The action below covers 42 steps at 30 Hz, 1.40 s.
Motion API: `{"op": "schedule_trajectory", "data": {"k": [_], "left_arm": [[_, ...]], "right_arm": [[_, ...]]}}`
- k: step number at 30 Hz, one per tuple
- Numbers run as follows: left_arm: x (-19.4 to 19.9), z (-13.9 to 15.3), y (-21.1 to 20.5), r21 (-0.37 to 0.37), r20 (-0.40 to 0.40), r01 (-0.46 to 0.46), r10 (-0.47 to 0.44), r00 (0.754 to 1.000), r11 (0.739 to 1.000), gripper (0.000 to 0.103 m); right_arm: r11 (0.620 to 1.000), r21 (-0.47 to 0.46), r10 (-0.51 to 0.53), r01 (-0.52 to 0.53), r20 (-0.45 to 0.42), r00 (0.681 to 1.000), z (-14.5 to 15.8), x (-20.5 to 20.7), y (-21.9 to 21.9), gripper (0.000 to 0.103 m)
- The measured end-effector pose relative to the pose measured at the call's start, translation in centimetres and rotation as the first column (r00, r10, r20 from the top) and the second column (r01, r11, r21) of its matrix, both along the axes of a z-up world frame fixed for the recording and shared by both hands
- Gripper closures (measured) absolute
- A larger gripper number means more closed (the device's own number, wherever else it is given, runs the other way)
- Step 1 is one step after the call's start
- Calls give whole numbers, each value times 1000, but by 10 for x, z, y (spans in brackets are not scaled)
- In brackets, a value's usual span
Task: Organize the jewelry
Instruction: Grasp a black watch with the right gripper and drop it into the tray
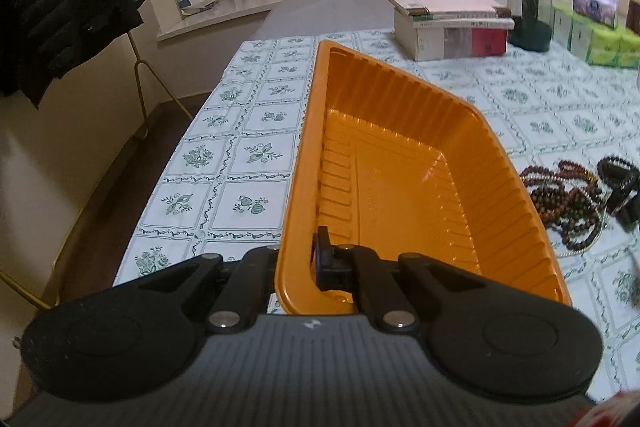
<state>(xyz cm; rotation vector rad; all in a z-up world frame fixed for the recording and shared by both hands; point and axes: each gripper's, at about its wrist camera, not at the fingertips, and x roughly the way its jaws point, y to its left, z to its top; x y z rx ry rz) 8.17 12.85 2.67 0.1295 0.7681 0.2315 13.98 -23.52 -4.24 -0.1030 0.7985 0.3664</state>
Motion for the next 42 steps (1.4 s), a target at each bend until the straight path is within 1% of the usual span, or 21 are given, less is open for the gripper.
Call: {"op": "schedule_trajectory", "data": {"k": [4,8,10,11,14,16,17,19,20,21,25,26,27,30,32,35,38,42], "left_arm": [[5,1,-2,25,-34,7,-6,999,1000,99],[7,3,-2,36,-48,16,-14,999,999,99],[8,2,-4,43,-52,22,-20,998,999,99],[8,2,-3,43,-53,22,-20,998,999,99],[8,1,-4,41,-52,22,-20,998,999,99],[8,1,-3,38,-52,23,-21,998,999,99],[8,1,-3,38,-52,24,-22,998,999,100],[8,2,-3,35,-51,27,-25,998,999,100],[8,2,-3,34,-50,28,-26,998,999,100],[8,2,-3,33,-49,29,-27,998,999,100],[7,3,-2,23,-44,32,-31,999,999,100],[6,3,-2,20,-44,33,-32,999,999,100],[6,2,-2,18,-45,33,-32,998,999,100],[4,1,1,12,-45,31,-30,999,999,100],[5,0,1,11,-46,27,-27,999,1000,100],[5,0,1,7,-48,34,-34,998,999,100],[4,0,2,4,-51,42,-42,998,999,100],[4,-1,4,1,-53,49,-48,997,999,100]], "right_arm": [[1000,2,6,-6,12,1000,-7,17,3,8],[999,-51,19,-19,-1,1000,-18,29,11,8],[998,-54,22,-23,-21,1000,-23,33,11,18],[998,-56,23,-24,-29,999,-25,34,11,27],[998,-52,19,-20,-26,999,-26,32,9,30],[998,-64,21,-22,-9,1000,-23,29,9,34],[997,-77,24,-24,5,1000,-21,26,10,39],[995,-100,32,-28,37,999,-15,21,11,58],[992,-120,34,-27,57,998,-13,19,12,71],[990,-137,39,-29,70,997,-10,18,14,72],[985,-168,41,-29,69,997,-7,15,15,78],[982,-185,45,-29,83,996,-5,12,16,84],[981,-192,50,-31,91,995,-3,9,17,86],[974,-219,83,-56,119,989,6,2,25,86],[972,-222,110,-78,136,984,13,0,33,87],[973,-187,161,-132,147,976,26,-1,52,87],[967,-130,239,-220,150,959,38,-3,77,86],[934,-60,356,-351,162,920,50,-5,122,86]]}}
